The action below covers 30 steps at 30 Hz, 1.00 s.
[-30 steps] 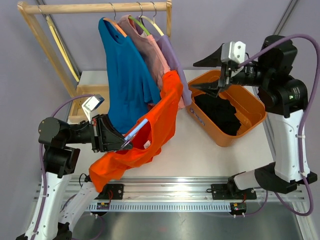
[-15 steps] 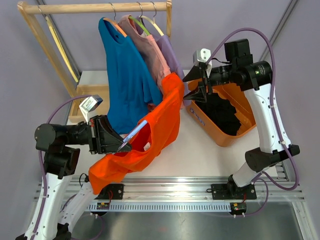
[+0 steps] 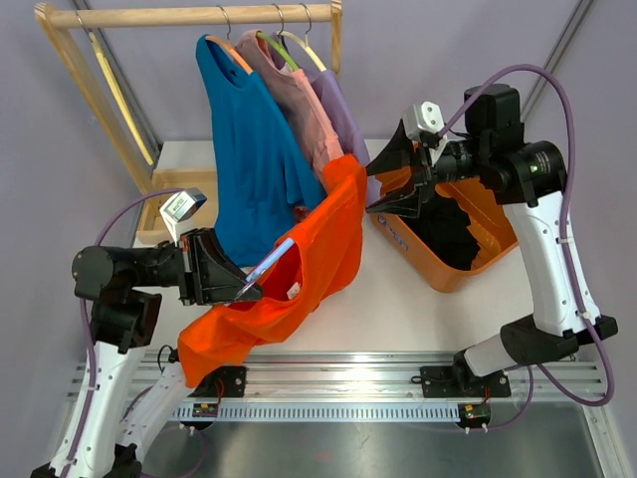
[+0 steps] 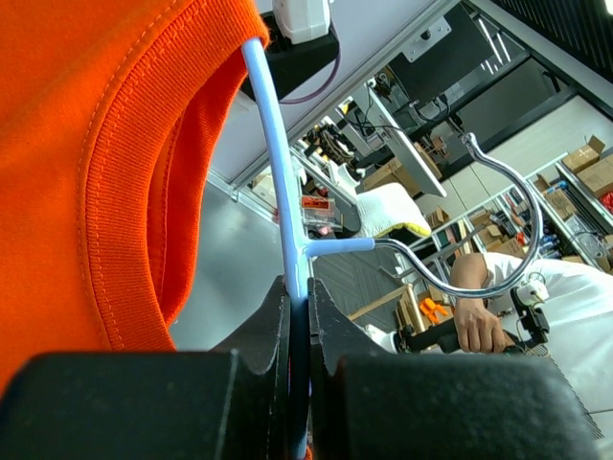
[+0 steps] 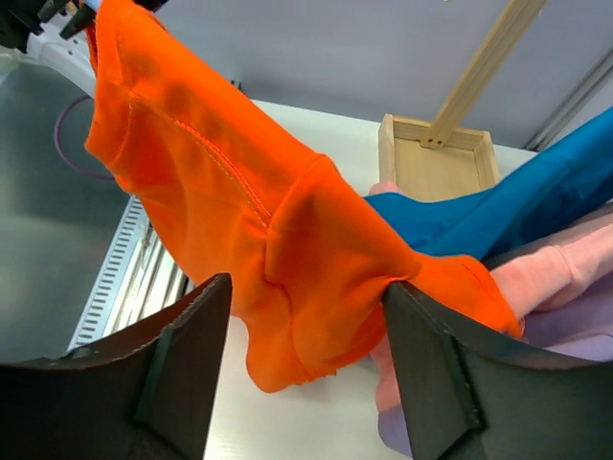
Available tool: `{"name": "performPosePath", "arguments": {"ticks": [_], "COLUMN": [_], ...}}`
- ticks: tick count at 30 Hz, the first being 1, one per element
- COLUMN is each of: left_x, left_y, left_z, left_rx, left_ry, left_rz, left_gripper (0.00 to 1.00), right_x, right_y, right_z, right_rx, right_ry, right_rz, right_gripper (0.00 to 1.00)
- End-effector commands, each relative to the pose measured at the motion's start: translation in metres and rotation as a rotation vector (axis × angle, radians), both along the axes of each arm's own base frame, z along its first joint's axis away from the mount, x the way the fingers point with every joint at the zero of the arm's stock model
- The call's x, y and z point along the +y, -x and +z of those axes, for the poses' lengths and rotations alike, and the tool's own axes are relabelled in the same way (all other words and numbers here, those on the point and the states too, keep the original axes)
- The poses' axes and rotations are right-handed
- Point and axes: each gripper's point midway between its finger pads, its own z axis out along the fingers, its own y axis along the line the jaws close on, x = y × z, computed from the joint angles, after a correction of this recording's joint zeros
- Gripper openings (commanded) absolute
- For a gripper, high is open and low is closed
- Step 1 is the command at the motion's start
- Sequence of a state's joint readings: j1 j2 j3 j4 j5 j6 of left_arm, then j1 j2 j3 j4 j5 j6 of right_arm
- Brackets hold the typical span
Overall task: Remove the t-shirt from the hanger
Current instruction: Remove the tshirt from the hanger
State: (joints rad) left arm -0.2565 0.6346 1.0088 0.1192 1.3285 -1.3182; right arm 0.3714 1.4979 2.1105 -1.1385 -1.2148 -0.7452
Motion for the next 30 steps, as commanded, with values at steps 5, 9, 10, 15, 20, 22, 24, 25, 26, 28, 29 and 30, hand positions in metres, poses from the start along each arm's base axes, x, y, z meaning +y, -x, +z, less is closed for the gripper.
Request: {"name": "performPosePath", "arguments": {"ticks": [5, 9, 10, 15, 20, 22, 24, 25, 26, 28, 29, 30], "left_x": [0.0, 0.0, 0.001, 0.001, 0.0, -0.001, -0.001, -0.001, -0.001, -0.001, -0.001, -0.001], "left_y": [0.002, 0.003, 0.005, 0.004, 0.001, -0.003, -0.005, -0.006, -0.007, -0.006, -0.006, -0.005], "left_z": [0.014, 0.012, 0.012, 0.009, 0.006, 0.001, -0.005, -0.007, -0.011, -0.013, -0.014, -0.015], "left_rx": [-0.09, -0.092, -0.094, -0.088, -0.109, -0.102, -0.075, -0.071, -0.059, -0.054, -0.052, -0.051], "left_ry": [0.037, 0.046, 0.049, 0.054, 0.053, 0.041, 0.023, 0.018, 0.007, 0.0, -0.003, -0.005], "left_rz": [0.002, 0.012, 0.014, 0.019, 0.038, 0.052, 0.058, 0.062, 0.063, 0.06, 0.058, 0.05], "left_gripper": [0.0, 0.0, 0.0, 0.0, 0.0, 0.0, 0.0, 0.0, 0.0, 0.0, 0.0, 0.0], "right_x": [0.022, 0.025, 0.025, 0.024, -0.003, -0.022, -0.05, -0.062, -0.073, -0.105, -0.114, -0.129], "right_y": [-0.009, -0.025, -0.031, -0.05, -0.063, -0.07, -0.087, -0.087, -0.092, -0.106, -0.111, -0.12], "right_z": [-0.003, -0.002, -0.002, 0.005, 0.021, 0.027, 0.032, 0.04, 0.043, 0.047, 0.047, 0.043], "right_rx": [0.125, 0.153, 0.147, 0.169, 0.146, 0.136, 0.129, 0.116, 0.131, 0.148, 0.157, 0.176], "right_ry": [-0.011, -0.018, -0.019, -0.057, -0.112, -0.153, -0.198, -0.226, -0.251, -0.293, -0.302, -0.308], "right_rz": [-0.038, -0.106, -0.134, -0.264, -0.431, -0.523, -0.627, -0.675, -0.719, -0.836, -0.871, -0.925], "right_gripper": [0.58, 0.37, 0.25, 0.0, 0.0, 0.0, 0.0, 0.0, 0.0, 0.0, 0.0, 0.0]}}
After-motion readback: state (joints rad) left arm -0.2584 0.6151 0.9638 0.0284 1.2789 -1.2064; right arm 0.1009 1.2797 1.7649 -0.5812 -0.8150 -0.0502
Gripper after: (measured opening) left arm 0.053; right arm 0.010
